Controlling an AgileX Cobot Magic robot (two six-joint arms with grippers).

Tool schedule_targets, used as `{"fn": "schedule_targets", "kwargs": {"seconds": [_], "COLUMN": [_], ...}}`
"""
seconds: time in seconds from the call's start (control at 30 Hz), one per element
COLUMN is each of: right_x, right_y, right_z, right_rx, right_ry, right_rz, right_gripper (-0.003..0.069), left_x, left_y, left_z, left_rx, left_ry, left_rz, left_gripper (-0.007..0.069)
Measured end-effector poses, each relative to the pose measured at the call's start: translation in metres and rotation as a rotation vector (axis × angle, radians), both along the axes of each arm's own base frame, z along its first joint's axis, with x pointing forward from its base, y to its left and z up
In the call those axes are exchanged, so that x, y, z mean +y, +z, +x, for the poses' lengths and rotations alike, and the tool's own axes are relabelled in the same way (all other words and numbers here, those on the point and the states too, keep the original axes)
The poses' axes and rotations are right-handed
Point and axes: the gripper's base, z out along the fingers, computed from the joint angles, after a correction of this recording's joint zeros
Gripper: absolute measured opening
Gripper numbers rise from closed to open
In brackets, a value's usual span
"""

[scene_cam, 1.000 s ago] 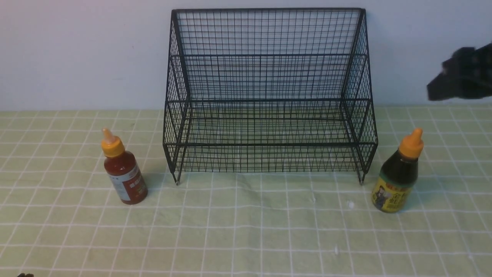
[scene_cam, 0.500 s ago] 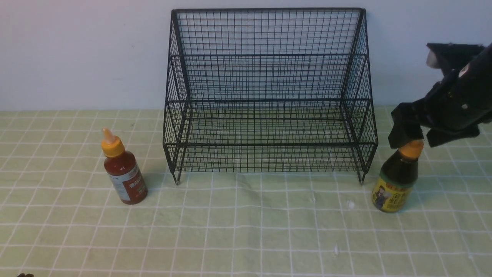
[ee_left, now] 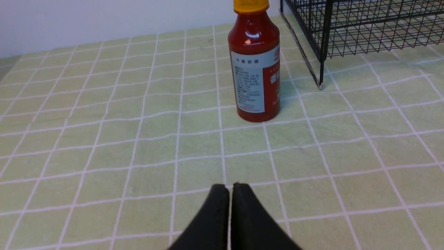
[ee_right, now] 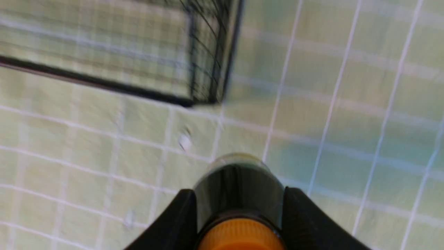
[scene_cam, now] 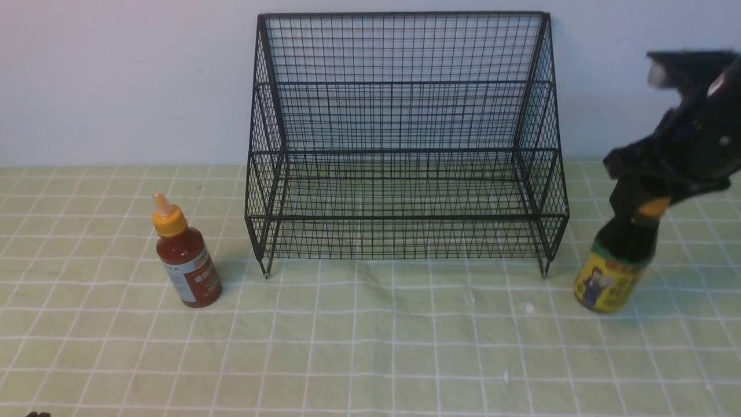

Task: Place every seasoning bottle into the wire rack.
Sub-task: Use the right arm to put the condiment bottle back on the shelf

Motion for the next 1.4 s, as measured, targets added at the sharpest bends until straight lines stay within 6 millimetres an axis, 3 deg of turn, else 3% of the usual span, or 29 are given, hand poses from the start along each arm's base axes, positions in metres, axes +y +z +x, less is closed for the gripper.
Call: {"fn": "schedule_targets", "kwargs": {"seconds": [0.03, 0.07, 0.17, 0.2, 0.27, 0.5, 0.53, 0.93, 1.13, 1.4], "right_x": [0.002, 0.013, 0.024, 0.036, 0.049, 0.067, 0.069, 0.077, 0.078, 0.072], "right_y": [0.013, 0.044, 0.063, 0.072, 0.074, 0.041, 0.029, -0.034, -0.041, -0.034], "right_z": [-0.004, -0.011, -0.014, -0.014, -0.008, 0.03, 0.039, 0.07, 0.075, 0.07], "right_rx": [-0.04, -0.155, -0.24, -0.305, -0.351, -0.324, -0.303, -0.15, -0.142, -0.128], "right_ry": [0.008, 0.049, 0.09, 0.134, 0.169, 0.183, 0.183, 0.205, 0.21, 0.163], "right_rz": [0.005, 0.025, 0.046, 0.061, 0.076, 0.071, 0.056, 0.003, -0.015, -0.051], "right_gripper": [0.0295, 0.0295, 0.0295, 0.0295, 0.0295, 0.0295, 0.0295, 0.0295, 0.0312, 0.0479], "left_x": [0.0, 0.0, 0.0, 0.0, 0.0, 0.0, 0.0, 0.0, 0.0, 0.0], "left_y": [0.0, 0.0, 0.0, 0.0, 0.0, 0.0, 0.0, 0.0, 0.0, 0.0], "left_z": [0.0, 0.0, 0.0, 0.0, 0.0, 0.0, 0.0, 0.0, 0.0, 0.0], "left_rx": [0.0, 0.0, 0.0, 0.0, 0.0, 0.0, 0.0, 0.0, 0.0, 0.0], "left_ry": [0.0, 0.0, 0.0, 0.0, 0.0, 0.0, 0.0, 0.0, 0.0, 0.0], "left_rz": [0.0, 0.0, 0.0, 0.0, 0.0, 0.0, 0.0, 0.0, 0.0, 0.0], "left_gripper": [-0.0007, -0.0007, -0.0007, -0.0007, -0.0007, -0.0007, -0.0007, -0.0007, -0.0007, -0.0007]}}
